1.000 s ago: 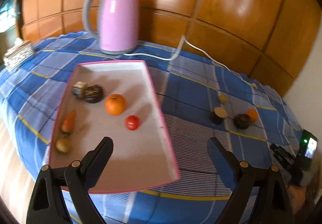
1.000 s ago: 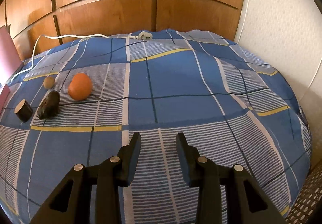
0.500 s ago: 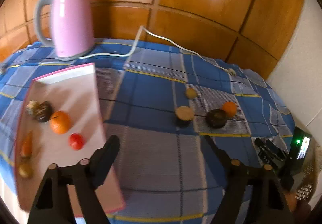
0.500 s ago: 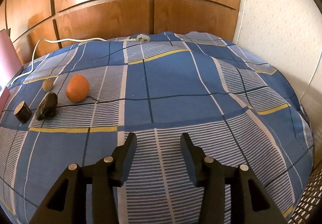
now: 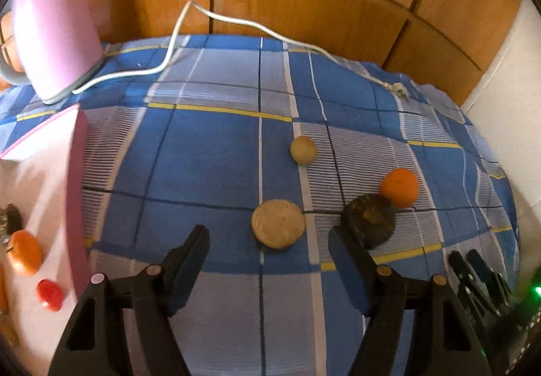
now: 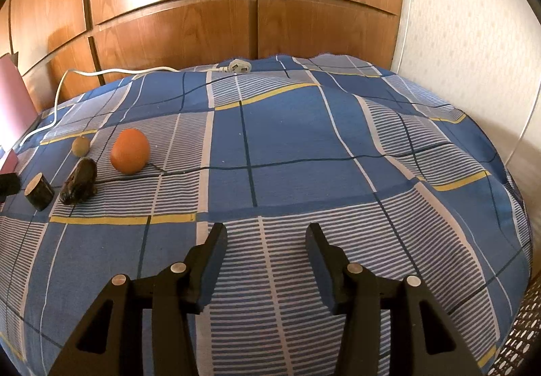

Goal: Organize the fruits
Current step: 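Reach the left tool to the beige round disc and grasp it, then lift the beige disc with the left tool while the right tool grasps the orange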

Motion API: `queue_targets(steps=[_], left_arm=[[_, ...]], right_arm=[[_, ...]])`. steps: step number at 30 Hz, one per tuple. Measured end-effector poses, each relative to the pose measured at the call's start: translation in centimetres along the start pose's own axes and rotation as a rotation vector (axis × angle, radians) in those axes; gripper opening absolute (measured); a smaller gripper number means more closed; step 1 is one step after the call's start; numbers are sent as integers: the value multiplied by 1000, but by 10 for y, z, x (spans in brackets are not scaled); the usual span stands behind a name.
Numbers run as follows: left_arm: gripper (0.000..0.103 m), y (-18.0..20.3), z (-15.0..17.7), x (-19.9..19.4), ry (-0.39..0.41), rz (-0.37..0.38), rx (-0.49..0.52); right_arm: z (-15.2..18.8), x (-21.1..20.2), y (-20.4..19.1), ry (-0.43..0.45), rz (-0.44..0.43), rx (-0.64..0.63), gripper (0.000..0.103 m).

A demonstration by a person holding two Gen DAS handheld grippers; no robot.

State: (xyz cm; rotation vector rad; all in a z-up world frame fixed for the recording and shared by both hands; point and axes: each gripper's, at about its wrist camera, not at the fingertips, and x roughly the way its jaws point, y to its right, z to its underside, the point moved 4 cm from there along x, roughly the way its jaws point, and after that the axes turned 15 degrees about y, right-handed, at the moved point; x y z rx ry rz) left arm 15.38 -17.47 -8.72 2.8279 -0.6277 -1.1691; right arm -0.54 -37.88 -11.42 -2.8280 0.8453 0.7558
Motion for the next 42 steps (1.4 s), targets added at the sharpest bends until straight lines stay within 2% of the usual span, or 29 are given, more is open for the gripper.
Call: queue_targets(steps=[1,3,5,10,13,15,17,21,27,30,36,42], left_arm=[[70,0,1,8,-19,-6,-1],[43,-1,6,21,-56,5,-23],[37,-2,5,21,-31,11,-27],[37,-1,18,0,-4,34,-6],[37,0,35,-24,29,43,17],[37,-2,50,-38,50,23,24],[38,-7,62,-43,46,28,-5],[38,-4,72,-47,101,17,58],[38,-6,73,-47,115,33,56],[38,-6,75,-48,119,38,55],[38,-6,76,-48,132,43,59],[38,-8,76,-49,139,45,50]], right_arm=[[0,0,0,0,0,0,49],[0,0,0,2,-2,1,49],[0,0,-1,3,-1,0,50],[1,0,-3,9,2,-5,50],[1,0,-2,9,4,-6,50],[1,0,-2,8,3,-5,50],[1,0,-2,8,5,-8,50],[0,0,-2,4,6,-10,50],[-3,2,-2,-35,-2,-14,50],[-11,5,-4,-76,-46,19,50],[-49,11,-26,-78,-187,126,50],[-76,39,-75,-111,-285,94,50]])
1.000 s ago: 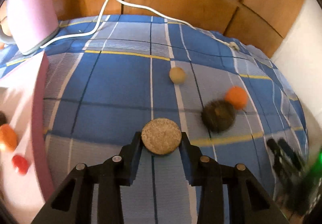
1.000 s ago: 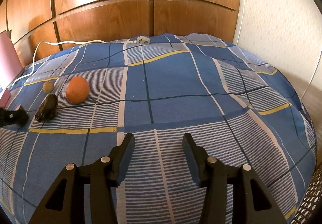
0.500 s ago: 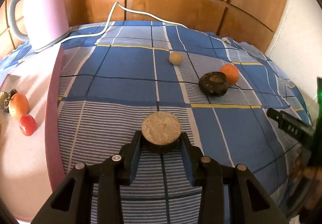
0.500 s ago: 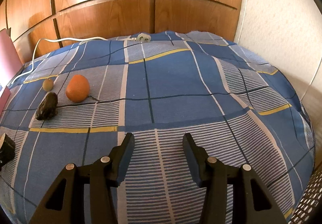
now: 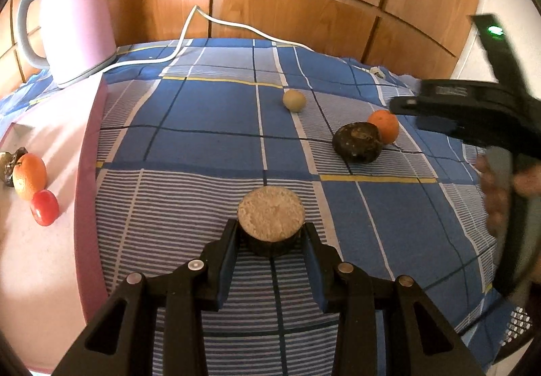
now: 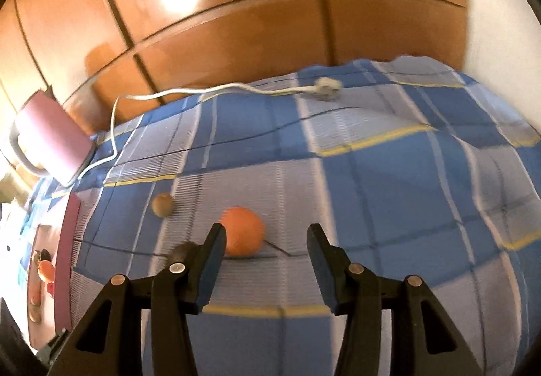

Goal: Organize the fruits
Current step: 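Lift the beige disc with the left tool while the right tool grasps the orange, then carry the beige disc with the left tool into the tray and release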

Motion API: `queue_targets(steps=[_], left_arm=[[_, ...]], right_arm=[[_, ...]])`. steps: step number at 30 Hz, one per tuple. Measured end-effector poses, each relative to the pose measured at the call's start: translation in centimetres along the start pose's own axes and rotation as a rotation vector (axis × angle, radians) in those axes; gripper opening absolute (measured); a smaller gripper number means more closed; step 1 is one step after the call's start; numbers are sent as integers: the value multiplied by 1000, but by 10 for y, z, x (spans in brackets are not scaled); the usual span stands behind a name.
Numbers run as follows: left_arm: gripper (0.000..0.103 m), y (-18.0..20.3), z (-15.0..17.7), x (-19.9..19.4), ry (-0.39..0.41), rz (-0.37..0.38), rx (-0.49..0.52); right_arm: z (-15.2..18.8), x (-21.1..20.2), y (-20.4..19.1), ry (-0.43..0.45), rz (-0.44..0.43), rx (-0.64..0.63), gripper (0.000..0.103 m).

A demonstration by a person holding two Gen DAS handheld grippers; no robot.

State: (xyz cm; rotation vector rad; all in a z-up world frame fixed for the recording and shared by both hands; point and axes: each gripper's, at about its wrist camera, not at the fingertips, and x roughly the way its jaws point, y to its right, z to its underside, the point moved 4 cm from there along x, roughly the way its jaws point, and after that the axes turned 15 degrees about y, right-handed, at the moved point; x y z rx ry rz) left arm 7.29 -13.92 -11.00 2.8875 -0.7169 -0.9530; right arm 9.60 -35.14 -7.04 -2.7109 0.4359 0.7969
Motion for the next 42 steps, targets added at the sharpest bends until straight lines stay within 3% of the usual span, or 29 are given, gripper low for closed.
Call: queue_targets(steps=[5,7,15,20,26,29,32,35,42], left_arm=[[38,0,0,-1,5,-4,0],[38,0,0,-2,6,-2,-3],[38,0,1,0,4,-8,-9],[36,3,-1,1,-11,-17,21],[36,3,-8,-5,-52,20,8],[36,7,-21,-23,-10,61,10],[36,-2,-36,-41,19,96,-60],[36,-23,-51,-59,55,80,-128],[36,-108,-62,-102,143,-59,-308]], right_arm=[[5,43,-17,-104,20,-51,49],[13,55,-19,-147,8,-56,40],[11,19,-10,-46,47,-125,38],[20,-14,16,47,166,-192,38],[38,-11,40,35,238,-175,38],[43,-13,46,49,224,-152,38],[42,-12,48,45,207,-136,38],[43,-11,50,44,194,-118,38],[45,-10,48,31,196,-130,39]])
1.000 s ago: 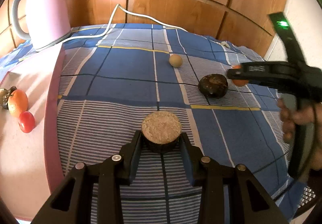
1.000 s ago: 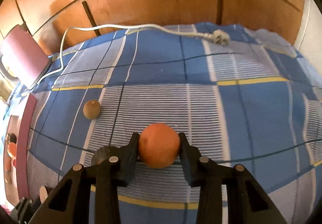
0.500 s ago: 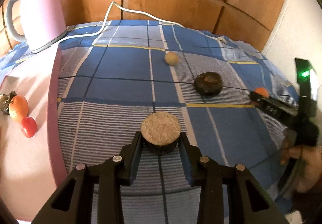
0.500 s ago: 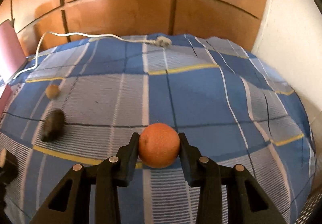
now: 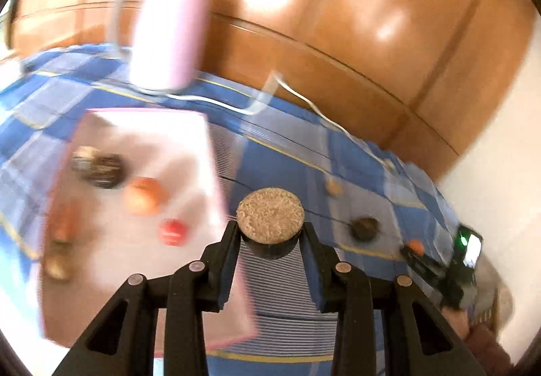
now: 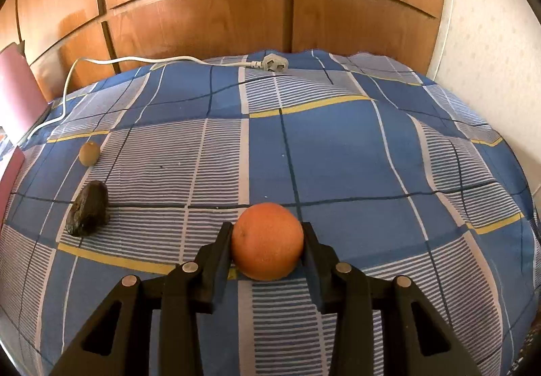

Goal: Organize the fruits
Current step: 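Carry the beige disc with the left tool into the tray and release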

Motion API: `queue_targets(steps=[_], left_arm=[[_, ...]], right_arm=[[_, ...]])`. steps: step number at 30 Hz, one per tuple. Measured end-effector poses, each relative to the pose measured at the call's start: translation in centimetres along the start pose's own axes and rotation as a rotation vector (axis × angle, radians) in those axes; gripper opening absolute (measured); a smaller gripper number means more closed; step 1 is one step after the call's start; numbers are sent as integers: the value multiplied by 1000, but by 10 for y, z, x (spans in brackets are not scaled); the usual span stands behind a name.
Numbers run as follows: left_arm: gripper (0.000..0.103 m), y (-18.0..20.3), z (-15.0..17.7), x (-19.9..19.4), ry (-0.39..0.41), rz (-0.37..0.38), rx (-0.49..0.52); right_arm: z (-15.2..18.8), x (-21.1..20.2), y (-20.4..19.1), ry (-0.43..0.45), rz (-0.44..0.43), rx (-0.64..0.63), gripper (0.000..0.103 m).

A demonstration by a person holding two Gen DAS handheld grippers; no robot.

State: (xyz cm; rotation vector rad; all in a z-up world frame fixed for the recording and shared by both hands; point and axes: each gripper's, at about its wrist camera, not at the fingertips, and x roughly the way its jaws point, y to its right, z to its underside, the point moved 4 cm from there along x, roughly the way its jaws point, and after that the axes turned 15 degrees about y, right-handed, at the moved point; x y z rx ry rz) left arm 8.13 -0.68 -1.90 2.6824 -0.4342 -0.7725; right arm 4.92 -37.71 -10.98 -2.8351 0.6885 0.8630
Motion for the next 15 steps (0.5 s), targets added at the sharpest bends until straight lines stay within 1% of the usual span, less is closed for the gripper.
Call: queue_targets(steps=[4,7,8,10,12,15], left_arm=[[36,-56,-8,-22,34,-145,-68],[36,-90,-7,-39,55,-306,-110],[36,-100,-6,-44,57,-349,-125],[36,-111,-2,-50,60,-396,-148],[36,-117,1,-55,66,-423,-148],[36,-115,6,-59,67,-424,-144]], right_arm=[[0,0,0,3,3,-9,39],[0,-1,0,6,3,-10,39],[1,-1,0,7,2,-9,39],[1,-1,0,8,3,-9,39],[1,0,0,8,5,-11,39],[1,-1,-1,10,9,-17,39]])
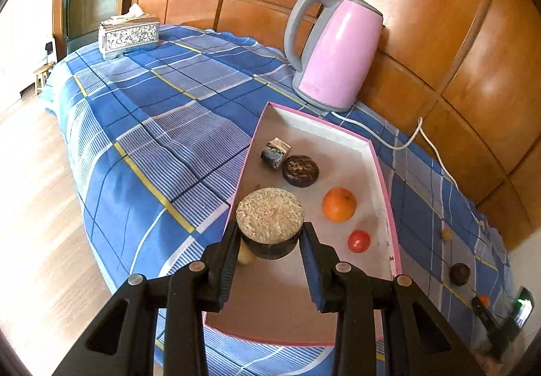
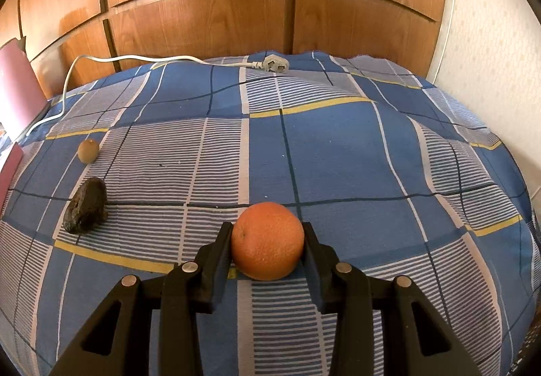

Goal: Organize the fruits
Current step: 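Carry the beige disc with the left tool into the tray and release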

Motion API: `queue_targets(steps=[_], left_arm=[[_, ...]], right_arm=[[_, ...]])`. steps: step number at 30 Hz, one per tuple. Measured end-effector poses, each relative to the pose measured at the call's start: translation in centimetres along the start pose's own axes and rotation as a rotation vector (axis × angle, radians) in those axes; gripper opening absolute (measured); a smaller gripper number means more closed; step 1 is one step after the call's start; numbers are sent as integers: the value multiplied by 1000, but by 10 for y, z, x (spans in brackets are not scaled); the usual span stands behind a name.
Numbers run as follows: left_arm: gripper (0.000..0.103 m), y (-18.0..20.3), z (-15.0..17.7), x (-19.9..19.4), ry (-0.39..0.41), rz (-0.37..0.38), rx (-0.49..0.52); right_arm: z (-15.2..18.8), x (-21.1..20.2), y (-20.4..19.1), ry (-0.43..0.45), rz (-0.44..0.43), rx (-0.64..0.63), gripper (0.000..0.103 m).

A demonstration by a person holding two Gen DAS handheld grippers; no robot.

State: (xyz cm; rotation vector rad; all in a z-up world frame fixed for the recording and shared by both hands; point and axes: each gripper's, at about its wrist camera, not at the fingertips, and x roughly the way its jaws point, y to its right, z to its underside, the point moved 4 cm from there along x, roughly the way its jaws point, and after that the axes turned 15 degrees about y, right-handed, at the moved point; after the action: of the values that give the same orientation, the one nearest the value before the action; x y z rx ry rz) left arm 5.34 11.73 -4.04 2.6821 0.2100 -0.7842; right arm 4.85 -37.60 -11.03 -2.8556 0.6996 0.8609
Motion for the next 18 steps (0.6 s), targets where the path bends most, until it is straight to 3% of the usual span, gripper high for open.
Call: queue_targets(steps=[10,18], left_arm=[[36,12,1,-1,5,31,42],[36,17,3,14,-41,35,49]], right_arm=[[0,0,-2,2,13,-21,39],[0,0,-1,2,13,-21,39]])
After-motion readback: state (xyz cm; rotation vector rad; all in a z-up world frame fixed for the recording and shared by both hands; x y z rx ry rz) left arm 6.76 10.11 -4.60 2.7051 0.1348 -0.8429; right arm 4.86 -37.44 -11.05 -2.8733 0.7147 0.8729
